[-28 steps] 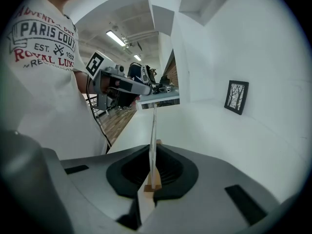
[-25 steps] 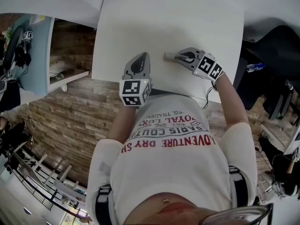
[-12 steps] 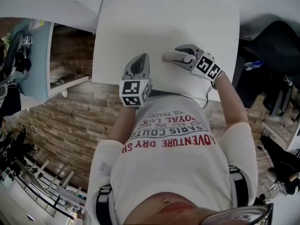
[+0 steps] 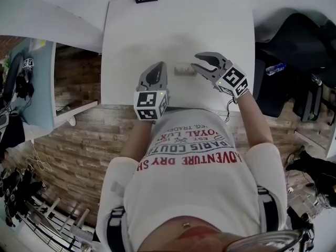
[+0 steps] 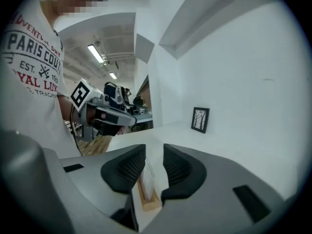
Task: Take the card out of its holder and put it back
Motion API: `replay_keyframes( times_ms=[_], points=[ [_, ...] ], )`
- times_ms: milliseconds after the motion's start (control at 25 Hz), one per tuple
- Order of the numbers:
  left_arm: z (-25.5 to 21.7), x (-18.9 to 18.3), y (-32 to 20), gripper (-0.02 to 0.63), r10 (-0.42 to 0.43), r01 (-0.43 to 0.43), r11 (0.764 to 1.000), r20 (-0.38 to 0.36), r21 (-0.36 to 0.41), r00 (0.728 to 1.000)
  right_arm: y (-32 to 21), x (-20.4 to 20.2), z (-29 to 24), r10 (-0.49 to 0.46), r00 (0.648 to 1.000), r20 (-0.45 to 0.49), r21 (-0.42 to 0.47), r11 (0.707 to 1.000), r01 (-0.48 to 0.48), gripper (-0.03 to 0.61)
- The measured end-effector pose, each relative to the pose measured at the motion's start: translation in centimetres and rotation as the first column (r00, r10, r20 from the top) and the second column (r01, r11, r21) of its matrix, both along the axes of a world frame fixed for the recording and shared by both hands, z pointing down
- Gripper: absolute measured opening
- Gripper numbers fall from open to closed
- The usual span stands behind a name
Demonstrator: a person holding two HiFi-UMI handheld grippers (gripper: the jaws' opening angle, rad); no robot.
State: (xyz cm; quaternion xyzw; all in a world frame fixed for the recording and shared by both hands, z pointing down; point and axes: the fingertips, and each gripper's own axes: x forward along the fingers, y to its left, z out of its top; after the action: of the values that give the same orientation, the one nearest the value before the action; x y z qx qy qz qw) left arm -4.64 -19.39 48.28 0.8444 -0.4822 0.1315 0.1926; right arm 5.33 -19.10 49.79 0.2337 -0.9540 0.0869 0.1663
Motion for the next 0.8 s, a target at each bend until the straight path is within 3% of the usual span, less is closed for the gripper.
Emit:
replay_keyframes(
  times_ms=[80,320,440,680,800],
  points=[
    [-0.4,0.7,-0.1,0.025,0.017,-0.017,1.0,-0.006,0.014,1.0,-0.2,1.1,-1.1,0.095,0.995,0.028,0.029,0.995,-0.096,0.067],
    [-1.6,2.4,-0.7,0.025,0.066,-0.065,0.996,-0.016,0.054,0.998,-0.2,4.0,-2.6,0.334,0.941,0.054,0.088,0.937,-0.337,0.038],
    [-2.2,2.9,-1.2,0.025,0.086,-0.085,0.994,-0.016,0.068,0.996,-0.6,5.2,-2.4,0.448,0.892,0.058,0.083,0.888,-0.452,0.028],
    [-2.9,3.3,-1.6,0.025,0.107,-0.106,0.991,-0.01,0.085,0.994,-0.6,7.5,-2.2,0.651,0.754,0.091,0.028,0.755,-0.655,0.026],
    [-3.1,3.2,-1.7,0.025,0.113,-0.112,0.99,-0.006,0.091,0.994,-0.4,7.8,-2.2,0.69,0.718,0.092,0.018,0.719,-0.694,0.025]
  ],
)
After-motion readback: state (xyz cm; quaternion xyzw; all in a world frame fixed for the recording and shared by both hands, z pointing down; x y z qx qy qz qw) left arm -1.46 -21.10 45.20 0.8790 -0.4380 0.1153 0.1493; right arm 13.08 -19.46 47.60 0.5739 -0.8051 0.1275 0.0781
